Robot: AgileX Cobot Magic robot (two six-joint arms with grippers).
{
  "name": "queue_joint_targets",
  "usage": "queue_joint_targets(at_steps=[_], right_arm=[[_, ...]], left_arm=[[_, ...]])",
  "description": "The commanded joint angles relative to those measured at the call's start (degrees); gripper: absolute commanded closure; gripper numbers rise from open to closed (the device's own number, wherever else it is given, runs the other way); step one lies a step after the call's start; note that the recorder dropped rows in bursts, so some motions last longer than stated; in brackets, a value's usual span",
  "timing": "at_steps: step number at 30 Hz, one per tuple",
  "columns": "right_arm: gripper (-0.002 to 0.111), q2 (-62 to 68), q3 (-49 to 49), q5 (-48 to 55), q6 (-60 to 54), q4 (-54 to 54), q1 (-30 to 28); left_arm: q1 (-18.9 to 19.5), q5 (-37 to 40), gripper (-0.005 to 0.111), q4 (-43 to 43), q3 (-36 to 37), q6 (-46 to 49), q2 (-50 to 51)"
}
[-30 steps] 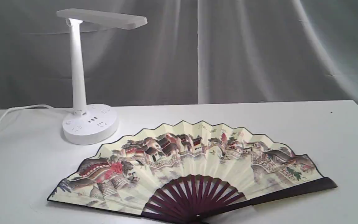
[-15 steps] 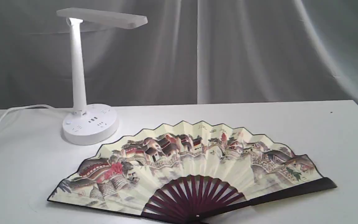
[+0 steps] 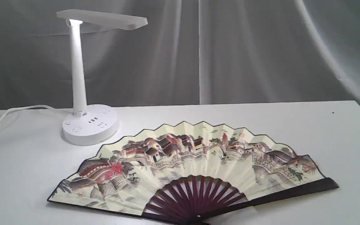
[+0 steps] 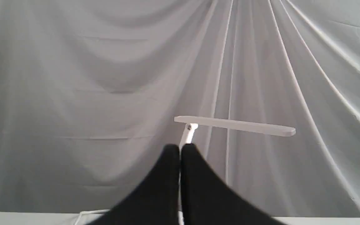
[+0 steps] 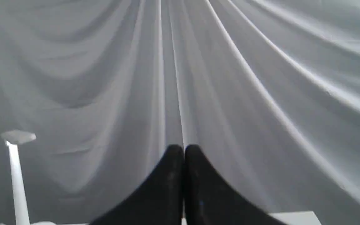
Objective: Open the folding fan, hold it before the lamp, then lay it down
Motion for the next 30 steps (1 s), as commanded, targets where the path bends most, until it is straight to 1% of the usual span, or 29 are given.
queue_joint_targets(at_steps=[1,3,5,9,11,12,16,19,21,23,25,27,29,30], right_arm=[[0.108,-0.2,3.1,-6.9,-1.1,0.9,0.0],[0.108,-0.2,5.2,-8.9,-1.6,0.9,0.0],[0.108,-0.2,7.6,-10.1,-2.2,0.9,0.0],[0.108,-0.2,11.0,-11.6,-2.7,1.9,0.0],[0.108,-0.2,12.5,-13.8,-2.7,2.6,0.0],[0.108,-0.2,13.5,-14.9,-2.7,2.6,0.0],[0.108,-0.2,20.0,-21.1,-2.7,3.2,0.0],[0.108,-0.2,25.7,-27.7,-4.4,2.2,0.0],[0.108,-0.2,29.6,-30.9,-5.9,2.2,0.0],[0.108,-0.2,34.6,-36.7,-8.1,0.9,0.0],[0.108,-0.2,38.5,-39.1,-8.4,0.3,0.0],[0.108,-0.2,41.3,-39.2,-8.4,0.3,0.0],[0.108,-0.2,41.6,-38.4,-8.4,0.3,0.0],[0.108,-0.2,41.6,-34.8,-8.4,0.3,0.0]], left_arm=[[0.0,-7.1,0.107,1.9,6.4,0.3,0.0],[0.0,-7.9,0.107,3.8,10.6,0.0,0.0],[0.0,-7.8,0.107,3.8,14.1,0.0,0.0],[0.0,-9.2,0.107,1.6,20.9,0.0,0.0],[0.0,-12.3,0.107,0.3,24.7,0.0,0.0],[0.0,-15.6,0.107,-0.5,26.2,0.0,0.0],[0.0,-22.6,0.107,-2.9,31.2,0.0,0.0],[0.0,-25.3,0.107,-2.9,34.5,0.0,0.0],[0.0,-25.9,0.107,-1.7,36.8,0.2,0.0],[0.0,-25.9,0.107,0.2,39.5,0.2,0.0],[0.0,-26.2,0.107,1.5,42.1,0.4,0.0],[0.0,-29.2,0.107,1.6,44.5,0.4,0.0],[0.0,-29.2,0.107,1.6,46.0,0.1,0.0],[0.0,-29.6,0.107,1.6,46.9,0.1,0.0]])
